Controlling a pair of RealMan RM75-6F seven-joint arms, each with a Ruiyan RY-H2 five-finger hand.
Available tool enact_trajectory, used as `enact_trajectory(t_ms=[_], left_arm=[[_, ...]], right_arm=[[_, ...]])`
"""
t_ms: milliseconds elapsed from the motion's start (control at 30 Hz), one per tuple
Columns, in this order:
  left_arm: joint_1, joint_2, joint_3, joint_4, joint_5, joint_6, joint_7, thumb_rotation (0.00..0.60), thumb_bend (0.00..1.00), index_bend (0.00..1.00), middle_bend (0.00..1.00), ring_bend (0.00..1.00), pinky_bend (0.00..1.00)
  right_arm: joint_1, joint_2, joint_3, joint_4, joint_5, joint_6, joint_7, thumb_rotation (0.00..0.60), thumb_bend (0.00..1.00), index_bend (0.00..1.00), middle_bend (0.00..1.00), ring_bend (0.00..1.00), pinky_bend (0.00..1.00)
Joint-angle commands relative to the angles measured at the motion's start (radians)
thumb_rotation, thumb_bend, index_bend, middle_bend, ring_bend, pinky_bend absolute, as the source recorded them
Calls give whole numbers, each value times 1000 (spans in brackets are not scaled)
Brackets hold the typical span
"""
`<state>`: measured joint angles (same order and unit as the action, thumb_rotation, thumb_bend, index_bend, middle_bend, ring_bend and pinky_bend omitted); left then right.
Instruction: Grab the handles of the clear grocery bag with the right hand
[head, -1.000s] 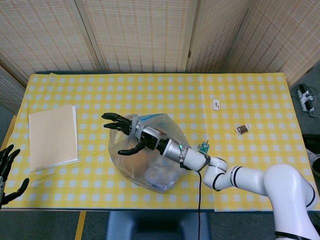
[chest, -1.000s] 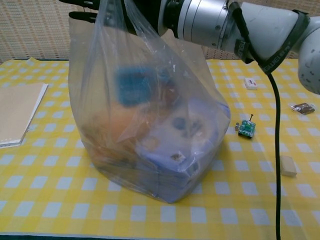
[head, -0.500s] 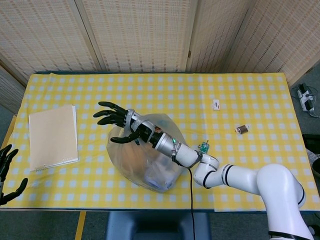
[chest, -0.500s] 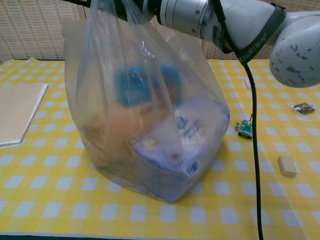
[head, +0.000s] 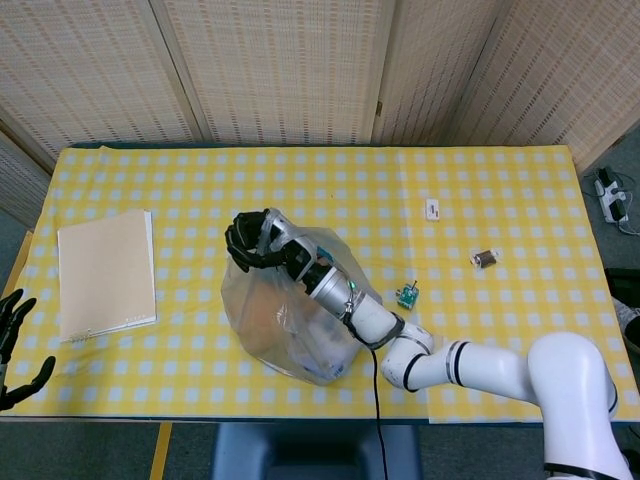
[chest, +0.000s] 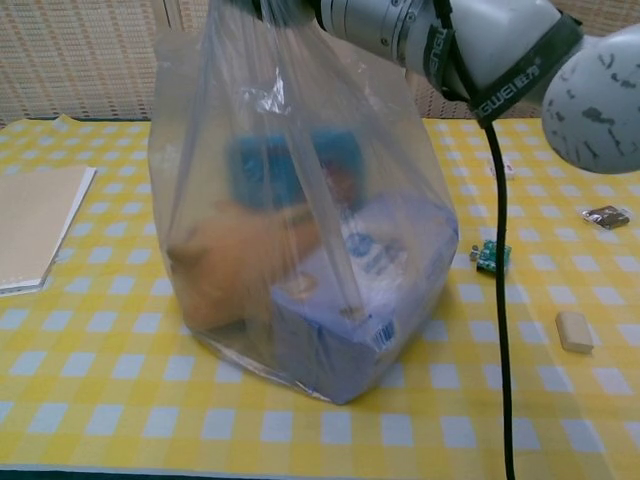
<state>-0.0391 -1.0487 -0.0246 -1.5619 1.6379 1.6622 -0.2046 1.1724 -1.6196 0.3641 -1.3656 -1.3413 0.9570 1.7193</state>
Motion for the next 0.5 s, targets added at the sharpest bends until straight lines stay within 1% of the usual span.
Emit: enact_trajectory(t_ms=[33,100,200,300,433,500], left_arm=[[1,1,2,-1,3,0,0,600,397,0,3,0,0],[1,2,3,-2,5,0,-3,600,397,0,3,0,0],[0,4,5,-2,8,-1,-7,600,397,0,3,0,0],[1,7,5,-2,6,-3,-15,600,397,0,3,0,0],[-2,8,4,0,1,-10,-21,600,397,0,3,0,0],[-4,9,6,0,2,-16,-25,600,397,0,3,0,0]], right_arm=[[-21,18,40,-64,80,-54,-75,600,427,736,758,833,799],[-20,29,65,-94,115,-76,-113,600,436,729,757,839,806],[-16,64,118,-171,145,-95,-176,600,437,722,757,839,806],[-12,109,183,-265,161,-90,-251,600,437,720,755,839,806],[-4,184,281,-403,217,-87,-370,600,437,715,751,840,806],[-2,212,322,-458,250,-77,-422,600,437,713,751,841,806]])
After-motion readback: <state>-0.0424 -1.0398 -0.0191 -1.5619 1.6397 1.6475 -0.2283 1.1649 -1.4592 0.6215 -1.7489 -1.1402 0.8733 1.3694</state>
